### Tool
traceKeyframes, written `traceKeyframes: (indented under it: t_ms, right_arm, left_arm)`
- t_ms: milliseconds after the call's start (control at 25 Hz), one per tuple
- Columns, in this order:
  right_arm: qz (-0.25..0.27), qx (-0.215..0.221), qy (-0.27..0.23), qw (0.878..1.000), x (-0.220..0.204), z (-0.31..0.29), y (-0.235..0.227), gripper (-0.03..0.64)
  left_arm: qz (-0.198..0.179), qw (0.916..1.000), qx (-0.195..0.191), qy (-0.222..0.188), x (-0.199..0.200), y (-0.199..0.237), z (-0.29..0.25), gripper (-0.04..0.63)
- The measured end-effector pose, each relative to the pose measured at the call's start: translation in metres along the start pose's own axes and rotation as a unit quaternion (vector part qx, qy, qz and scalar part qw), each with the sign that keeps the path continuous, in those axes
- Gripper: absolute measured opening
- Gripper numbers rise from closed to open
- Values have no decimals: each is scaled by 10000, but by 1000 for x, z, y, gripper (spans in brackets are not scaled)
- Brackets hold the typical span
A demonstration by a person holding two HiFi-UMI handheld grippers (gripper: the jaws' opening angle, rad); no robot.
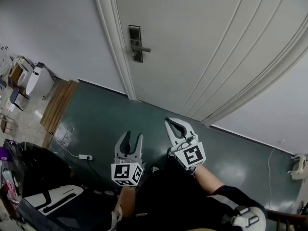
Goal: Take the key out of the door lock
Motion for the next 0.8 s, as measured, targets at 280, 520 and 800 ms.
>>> traceKeyframes:
  t_ms: [280, 520, 800]
  right_arm:
    - [-64, 89, -52, 9999, -8, -33, -22, 8]
    - [-137, 218, -215, 9994, -13, -83, -61, 8]
    - [-157, 371, -288, 9988, -10, -133, -123, 8]
  left_arm:
    - [15, 9999, 159, 19, 3, 15, -29, 178]
    - [-91, 9996, 280, -10, 16, 31, -87, 178]
    - [-83, 9989, 447, -72, 44, 34, -159, 178]
Point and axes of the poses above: the fingertips, and each gripper's own axes: z backward along the fingers, y to its left, x out of its top, the point moved 9 cm from there along z, backward along the fingers, and after that the axes turned 5 degrees about z, right-handed, at the moved point
